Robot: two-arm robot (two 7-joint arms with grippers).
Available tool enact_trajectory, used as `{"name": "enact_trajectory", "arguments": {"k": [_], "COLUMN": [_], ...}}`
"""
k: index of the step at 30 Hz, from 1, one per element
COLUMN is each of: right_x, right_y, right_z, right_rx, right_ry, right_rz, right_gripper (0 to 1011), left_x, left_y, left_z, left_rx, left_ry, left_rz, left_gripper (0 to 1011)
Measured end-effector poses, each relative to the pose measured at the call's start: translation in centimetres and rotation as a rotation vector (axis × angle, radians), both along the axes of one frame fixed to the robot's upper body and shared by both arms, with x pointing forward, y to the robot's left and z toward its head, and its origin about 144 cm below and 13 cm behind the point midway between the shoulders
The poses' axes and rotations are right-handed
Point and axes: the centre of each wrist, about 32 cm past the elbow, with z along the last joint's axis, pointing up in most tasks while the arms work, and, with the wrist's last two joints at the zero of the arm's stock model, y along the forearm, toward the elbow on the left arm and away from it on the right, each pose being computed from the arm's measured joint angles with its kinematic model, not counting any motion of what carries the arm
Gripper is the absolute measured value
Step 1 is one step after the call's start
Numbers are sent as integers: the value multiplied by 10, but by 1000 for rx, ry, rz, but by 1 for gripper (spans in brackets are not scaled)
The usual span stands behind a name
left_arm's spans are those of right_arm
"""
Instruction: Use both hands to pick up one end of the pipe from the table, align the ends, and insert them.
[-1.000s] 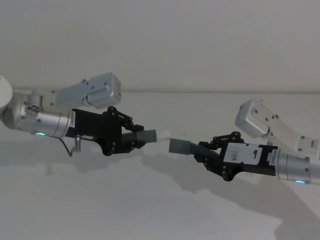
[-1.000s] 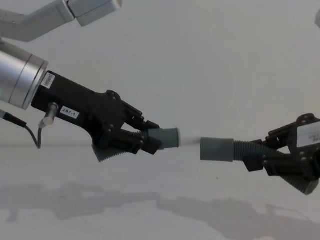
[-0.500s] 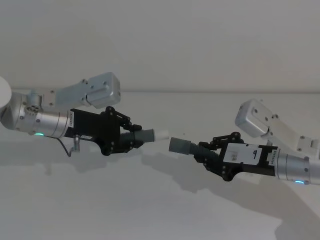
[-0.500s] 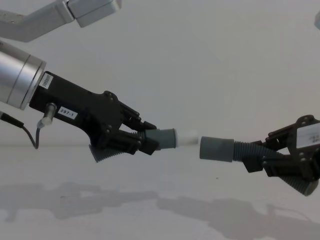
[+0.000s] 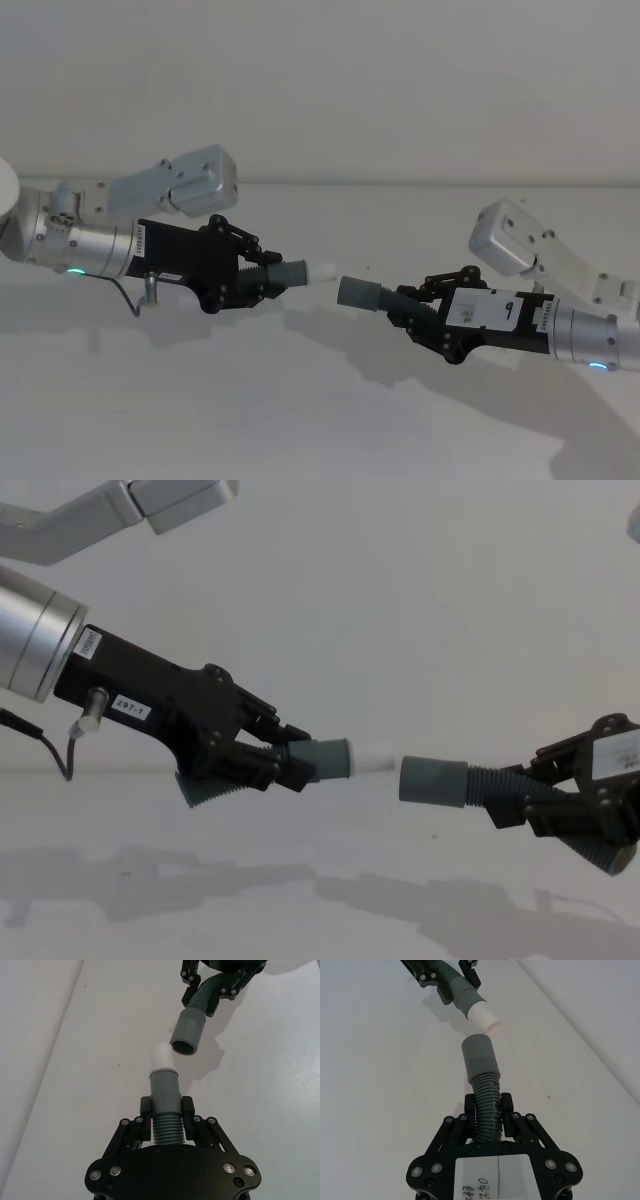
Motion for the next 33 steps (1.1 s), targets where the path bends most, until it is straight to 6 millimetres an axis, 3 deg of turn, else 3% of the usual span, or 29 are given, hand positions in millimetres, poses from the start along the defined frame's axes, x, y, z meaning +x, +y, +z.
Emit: {"name": "enact_trajectory", "arguments": {"k": [33], "right_x": [0], "right_y": [3], "right_z": [3], "right_rx": [-1], "right_ry": [-17], "right_rz": [-3], "right_gripper": [290], "left_x": [-5], "left_y": [3], "left_z": [0], "left_rx": [-5], "left_ry": [29], "left_rz": [-22], "left_gripper": [348]}}
